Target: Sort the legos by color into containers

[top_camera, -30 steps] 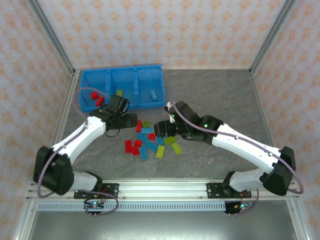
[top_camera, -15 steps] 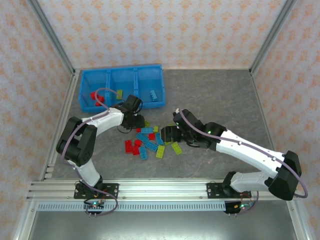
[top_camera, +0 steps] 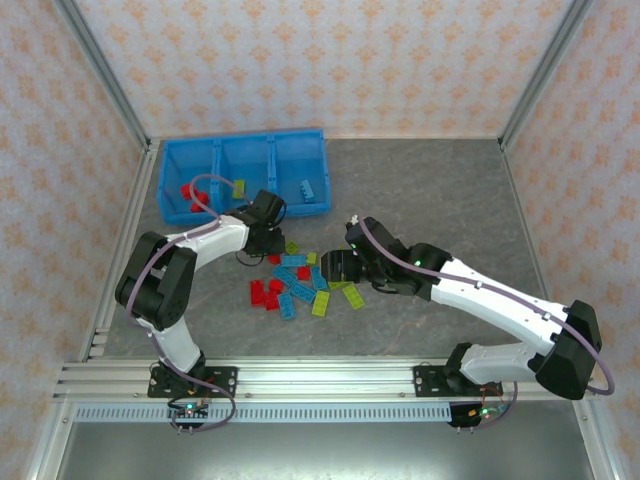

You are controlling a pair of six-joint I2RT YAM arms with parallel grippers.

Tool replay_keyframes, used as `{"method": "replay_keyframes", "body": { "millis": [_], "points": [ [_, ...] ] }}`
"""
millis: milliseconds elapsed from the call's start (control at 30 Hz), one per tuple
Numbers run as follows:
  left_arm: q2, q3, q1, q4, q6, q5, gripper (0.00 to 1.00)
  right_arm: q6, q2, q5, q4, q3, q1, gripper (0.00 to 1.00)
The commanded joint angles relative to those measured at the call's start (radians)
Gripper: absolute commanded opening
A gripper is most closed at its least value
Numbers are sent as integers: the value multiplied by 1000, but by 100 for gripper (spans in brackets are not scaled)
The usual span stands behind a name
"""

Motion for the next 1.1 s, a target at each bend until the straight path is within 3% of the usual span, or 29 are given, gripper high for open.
{"method": "replay_keyframes", "body": {
  "millis": [0, 200, 267, 333, 467, 700, 900, 1067],
  "points": [
    [-64, 17, -3, -75, 19, -59, 14, 15, -26, 22, -19, 35, 1, 77],
    [-262, 136, 22, -249, 76, -275, 14, 11, -33, 49, -14, 33, 1, 77],
    [-277, 198, 75, -295, 77, -363, 14, 9, -33, 49, -2, 31, 1, 78],
    [-265, 248, 159, -297, 72, -384, 14, 11, -33, 47, 6, 27, 2, 78],
    [-179, 361, 339, -255, 57, -342, 12, 15, -32, 35, 13, 21, 0, 78],
    [115, 707, 467, -363, 102, -290, 14, 22, -92, 54, -16, -9, 1, 78],
    [269, 901, 499, -467, 131, -255, 37, 31, -136, 91, -32, -32, 2, 79],
    [189, 868, 498, -457, 111, -205, 47, 28, -131, 119, -28, -31, 0, 80]
  ]
}}
